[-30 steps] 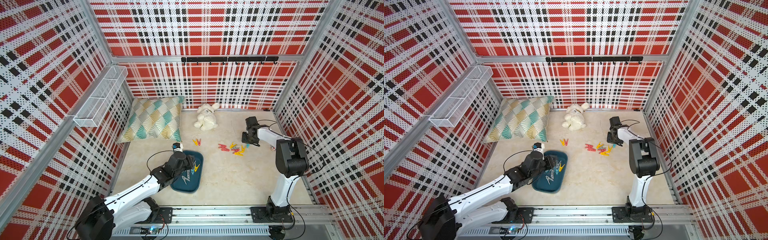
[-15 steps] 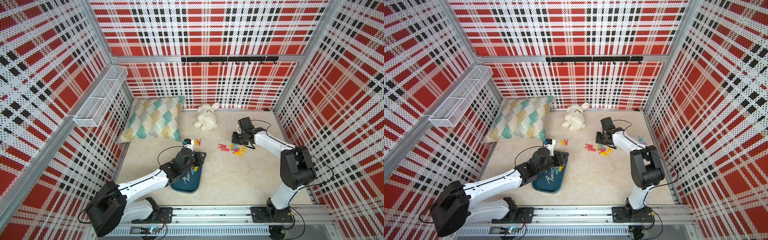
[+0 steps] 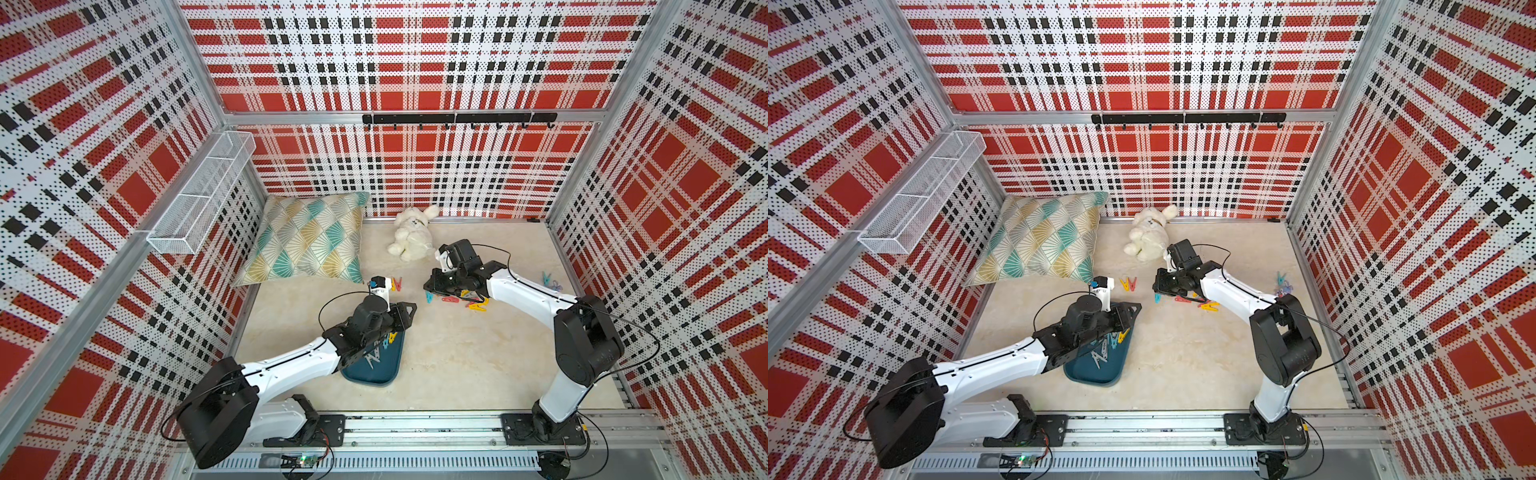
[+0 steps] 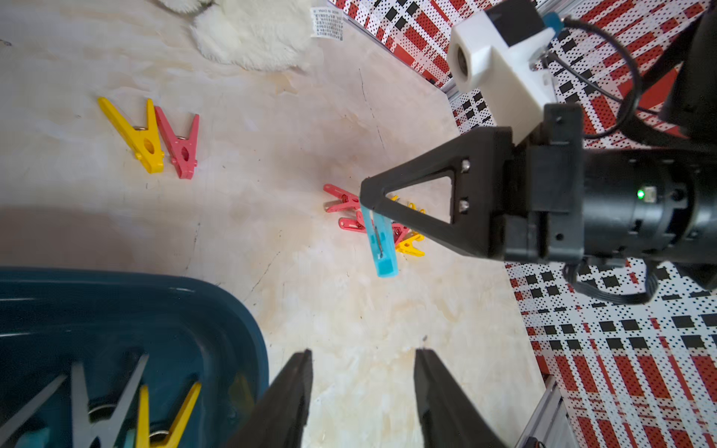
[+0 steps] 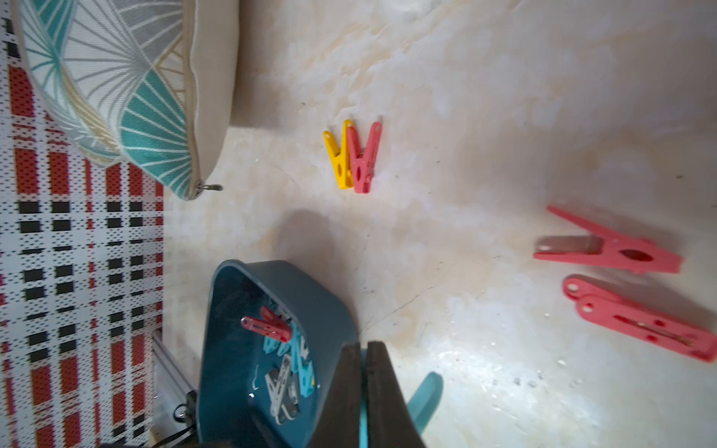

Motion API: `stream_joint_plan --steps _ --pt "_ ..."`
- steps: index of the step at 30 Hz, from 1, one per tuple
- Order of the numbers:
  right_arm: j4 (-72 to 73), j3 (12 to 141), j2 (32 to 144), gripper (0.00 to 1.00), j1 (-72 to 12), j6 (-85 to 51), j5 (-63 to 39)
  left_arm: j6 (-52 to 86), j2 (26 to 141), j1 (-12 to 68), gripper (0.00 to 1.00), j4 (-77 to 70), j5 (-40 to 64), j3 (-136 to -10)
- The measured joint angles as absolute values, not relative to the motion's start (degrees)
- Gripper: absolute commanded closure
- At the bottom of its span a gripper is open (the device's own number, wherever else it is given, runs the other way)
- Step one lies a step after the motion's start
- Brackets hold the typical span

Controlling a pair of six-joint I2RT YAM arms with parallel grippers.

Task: Put the clothespins into the storage box
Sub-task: Pick up the clothespin from the center of the board, then place the clothespin in the storage box.

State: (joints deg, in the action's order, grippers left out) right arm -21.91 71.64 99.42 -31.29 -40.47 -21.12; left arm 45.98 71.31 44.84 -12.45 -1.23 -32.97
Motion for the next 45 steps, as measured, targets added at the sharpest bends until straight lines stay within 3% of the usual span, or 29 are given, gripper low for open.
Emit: stream_joint_plan --steps 22,35,40,45 --pt "-18.52 72.90 97.36 0.96 -39.03 -46.28 -25.30 47.20 72.49 43.83 0.55 -15.75 1.52 -32.14" --pt "-17.43 72.31 95.70 0.93 -40.34 -46.50 -25.23 48.84 69.45 42.61 0.82 -17.15 3.53 -30.13" --pt "-17.15 72.18 95.64 0.81 -40.38 -46.48 -24.82 49.30 69.36 42.11 0.92 -17.10 4.03 -29.67" --pt "-17.74 72.14 95.20 0.68 -40.38 -45.87 -23.09 49.36 69.04 42.02 0.95 -17.15 4.25 -29.12"
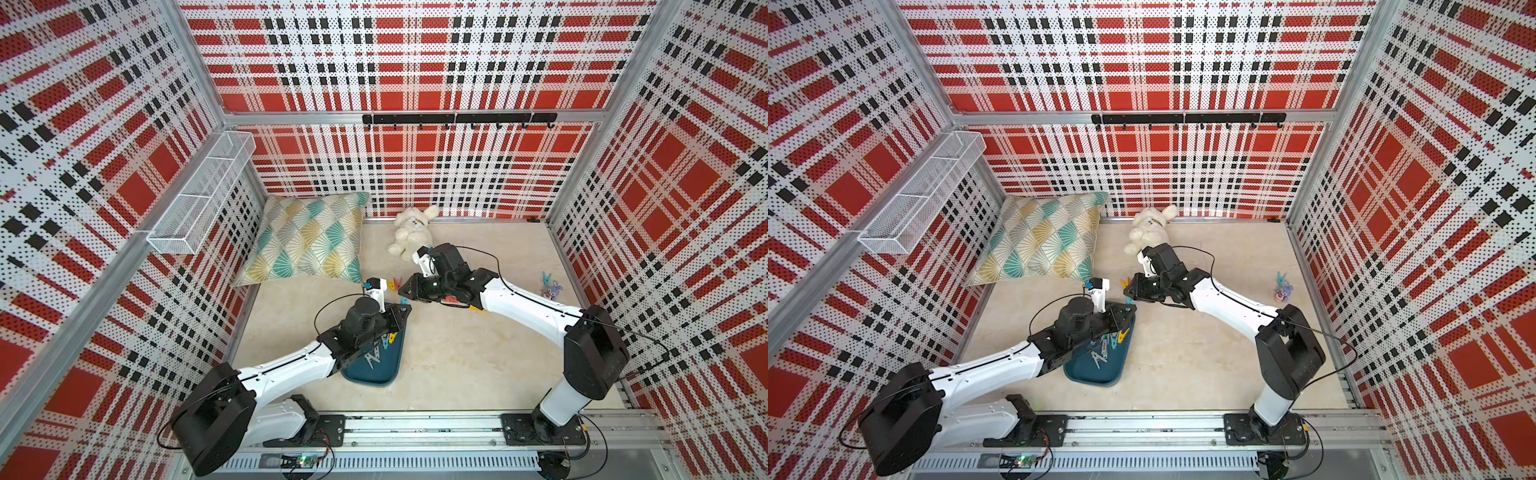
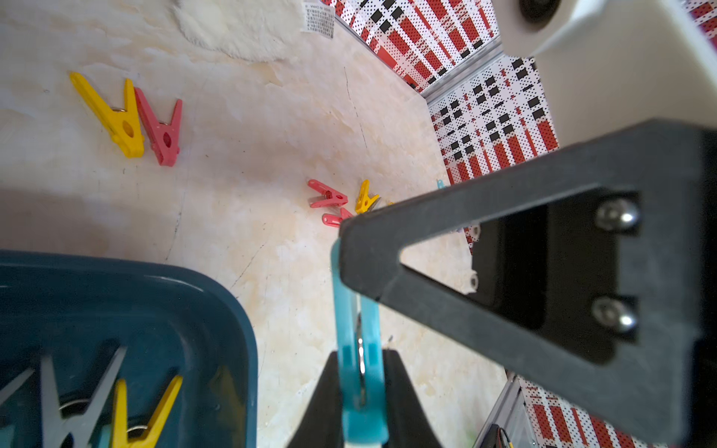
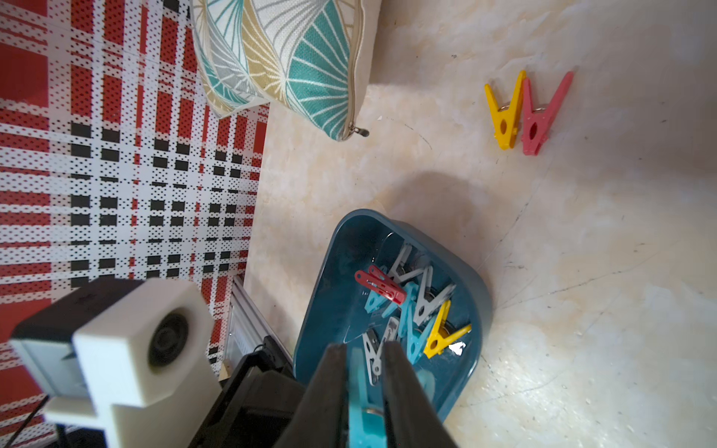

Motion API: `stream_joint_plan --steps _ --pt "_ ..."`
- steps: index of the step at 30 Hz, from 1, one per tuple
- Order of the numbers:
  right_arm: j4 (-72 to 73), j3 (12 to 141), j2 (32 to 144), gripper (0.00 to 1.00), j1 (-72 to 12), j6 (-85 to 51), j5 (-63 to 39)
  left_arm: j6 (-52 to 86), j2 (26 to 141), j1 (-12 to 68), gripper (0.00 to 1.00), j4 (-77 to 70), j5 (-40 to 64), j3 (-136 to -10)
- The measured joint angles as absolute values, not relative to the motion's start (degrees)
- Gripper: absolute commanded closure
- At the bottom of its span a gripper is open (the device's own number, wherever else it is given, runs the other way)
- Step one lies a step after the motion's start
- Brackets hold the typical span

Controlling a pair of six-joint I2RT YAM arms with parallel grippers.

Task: Put the clothespins into the storage box
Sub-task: Place the clothespin in the storage box.

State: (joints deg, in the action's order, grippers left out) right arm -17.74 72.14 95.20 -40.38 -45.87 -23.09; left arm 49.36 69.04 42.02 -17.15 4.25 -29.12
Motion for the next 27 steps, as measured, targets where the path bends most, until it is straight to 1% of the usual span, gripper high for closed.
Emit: stream_joint_plan --steps 2,8,12,18,22,27 --pt "-18.72 72.25 94.76 0.63 -40.38 -45.28 -21.39 49.45 68.73 41.95 0.95 -17.21 4.25 -28.51" --pt "-23.33 74.22 94.37 0.59 -39.88 -42.33 -15.00 49.67 66.63 40.84 0.95 -16.62 4.23 -25.56" --pt "-25.87 75.09 93.38 0.58 -38.39 -39.79 -11.44 49.65 64.69 39.46 0.95 -14.41 4.08 -23.70" --pt "-29.56 74.94 92.68 0.57 -33.26 -35.53 -5.26 49.12 63.59 38.28 0.94 -8.14 2.35 -22.63" --pt "-30.76 72.90 92.68 0.62 -29.02 -32.42 -1.04 48.23 63.99 38.26 0.94 -4.10 0.32 -22.63" --pt "-32.08 70.89 93.78 0.61 -23.68 -29.28 2.17 47.22 66.15 38.79 0.92 0.32 -2.85 -22.70"
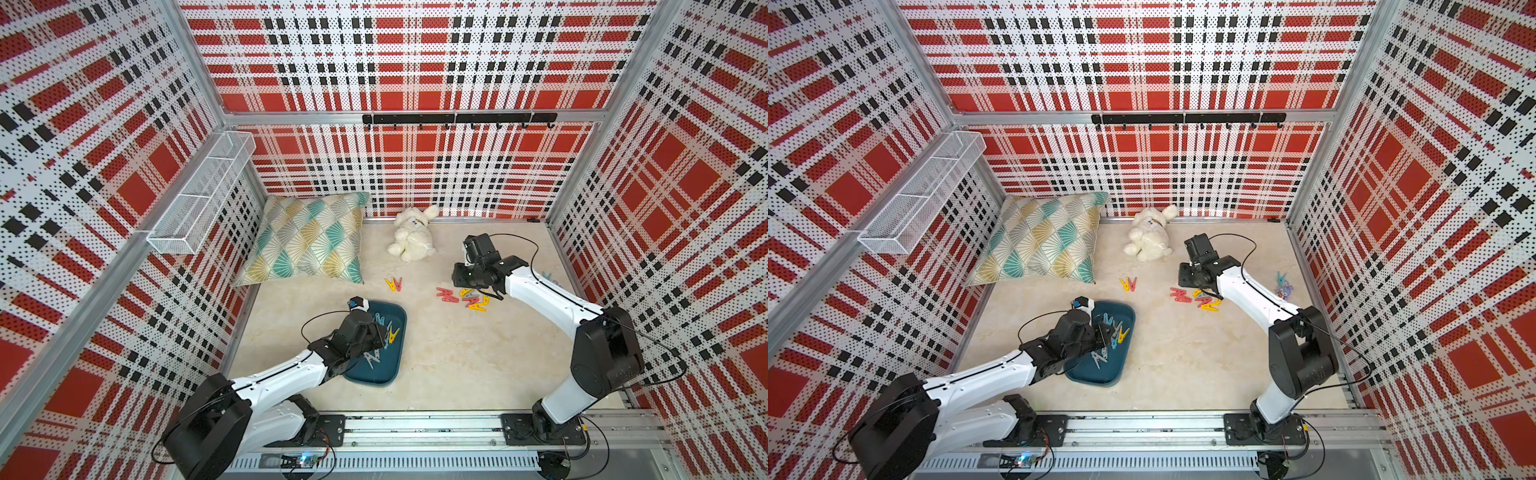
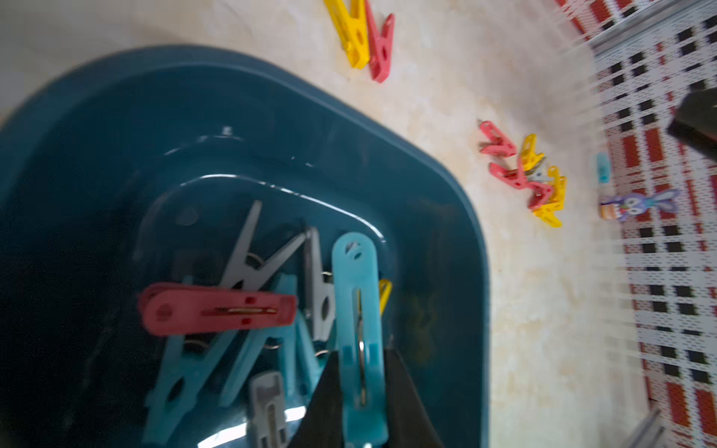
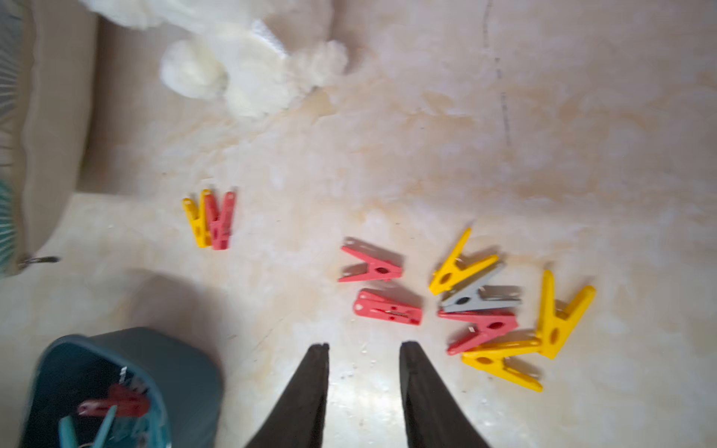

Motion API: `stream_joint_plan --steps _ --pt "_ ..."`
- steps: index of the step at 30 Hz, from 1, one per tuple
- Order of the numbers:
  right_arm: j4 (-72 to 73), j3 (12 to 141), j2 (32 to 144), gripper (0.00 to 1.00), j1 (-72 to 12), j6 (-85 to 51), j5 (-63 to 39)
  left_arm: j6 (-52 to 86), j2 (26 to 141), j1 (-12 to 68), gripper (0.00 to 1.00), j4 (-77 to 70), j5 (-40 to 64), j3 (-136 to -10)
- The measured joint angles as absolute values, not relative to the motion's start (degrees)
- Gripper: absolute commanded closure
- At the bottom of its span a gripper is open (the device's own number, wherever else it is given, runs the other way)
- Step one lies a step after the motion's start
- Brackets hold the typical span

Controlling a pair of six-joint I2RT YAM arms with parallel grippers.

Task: Put the clothespins into the storage box
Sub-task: Place the clothespin in the storage box, then pick up the clothespin from the center of the board.

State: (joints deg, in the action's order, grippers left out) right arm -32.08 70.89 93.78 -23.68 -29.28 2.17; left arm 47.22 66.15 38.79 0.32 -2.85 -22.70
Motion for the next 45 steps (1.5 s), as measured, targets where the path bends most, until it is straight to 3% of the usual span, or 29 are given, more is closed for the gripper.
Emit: stream_joint_plan --steps 12,20,39,45 --pt "-32.34 68.40 101.38 0.59 -15.07 -25.26 6.76 47.13 67.33 44.58 0.84 9.96 -12.08 -25.36" --pt "-31.79 68.23 102.37 0.60 -13.10 -24.84 8.43 47.83 61.65 44.77 0.59 14.22 -16.14 -25.58" --pt "-29.23 65.65 105.65 0.64 -10.52 -24.91 8.84 47.94 58.98 44.66 0.59 16.12 -17.78 -27.40" --pt "-28.53 65.73 106.63 0.78 -10.24 -24.91 8.45 47.94 58.87 44.64 0.59 16.14 -17.78 -27.49"
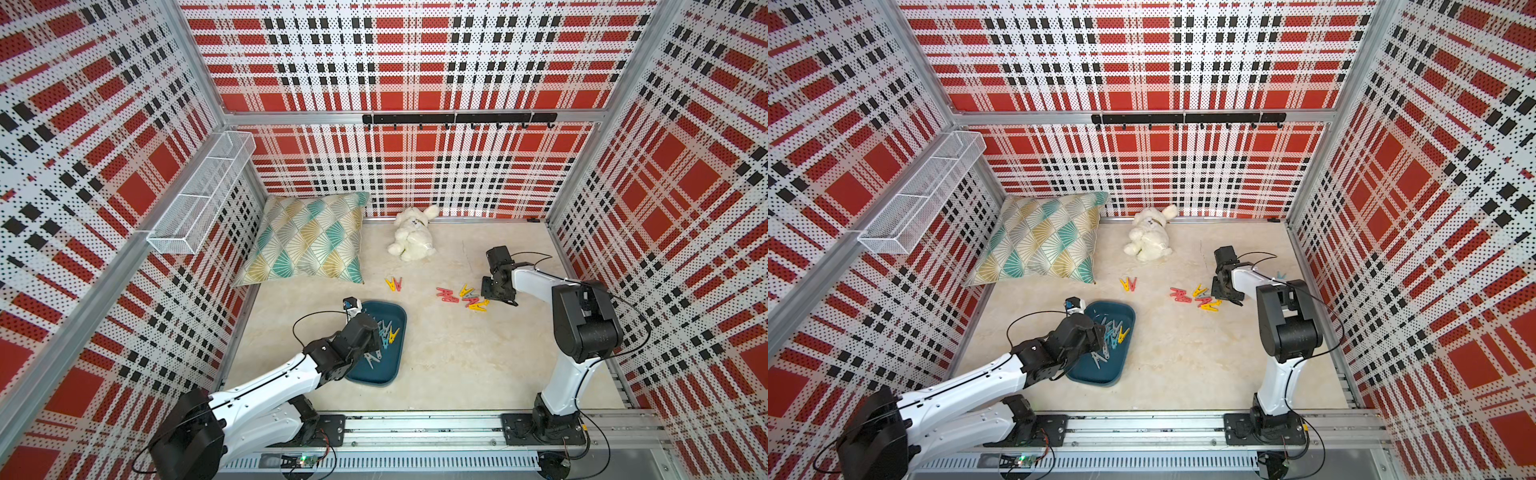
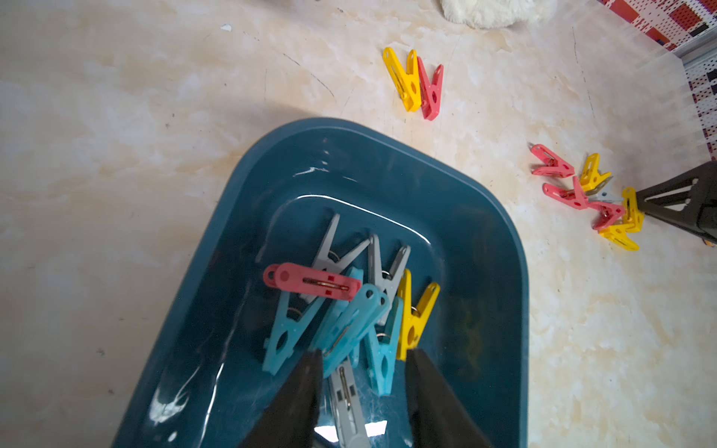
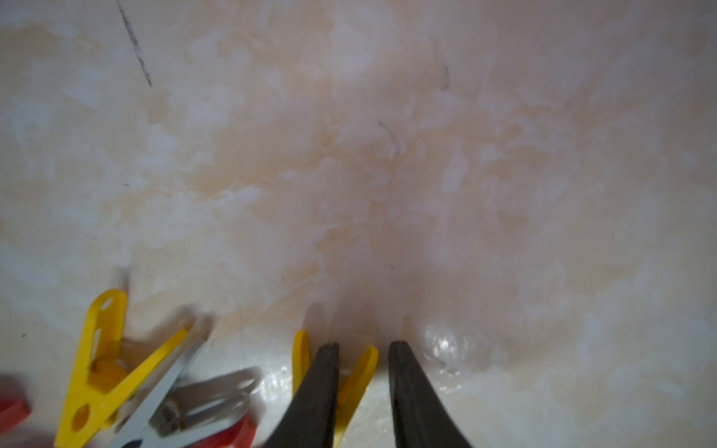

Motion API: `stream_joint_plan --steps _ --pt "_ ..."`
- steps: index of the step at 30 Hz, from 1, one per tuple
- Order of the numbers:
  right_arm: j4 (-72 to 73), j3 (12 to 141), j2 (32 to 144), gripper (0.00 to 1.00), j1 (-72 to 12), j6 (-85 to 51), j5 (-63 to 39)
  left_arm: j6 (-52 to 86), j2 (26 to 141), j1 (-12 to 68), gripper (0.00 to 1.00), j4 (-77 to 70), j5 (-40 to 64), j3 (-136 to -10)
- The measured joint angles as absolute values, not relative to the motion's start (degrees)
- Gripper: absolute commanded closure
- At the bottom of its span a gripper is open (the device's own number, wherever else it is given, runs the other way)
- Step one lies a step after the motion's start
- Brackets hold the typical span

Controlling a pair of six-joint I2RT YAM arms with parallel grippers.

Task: Put the clothespins into the storage box
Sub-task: Pick up the clothespin from the center of the board.

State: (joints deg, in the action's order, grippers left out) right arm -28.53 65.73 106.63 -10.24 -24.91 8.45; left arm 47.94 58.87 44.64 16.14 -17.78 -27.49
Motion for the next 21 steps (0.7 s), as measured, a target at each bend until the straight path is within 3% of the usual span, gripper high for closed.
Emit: stream_joint_plan --steps 8,21 --pt "-27.57 65.71 106.69 0.98 -10.22 -25.12 7.60 47.66 58.57 44.45 0.58 15.68 -16.93 -27.77" --pt "-27.51 64.55 99.33 1.00 -10.22 -26.28 0.45 46.59 58.98 42.78 0.55 0.43 -6.96 -28.60"
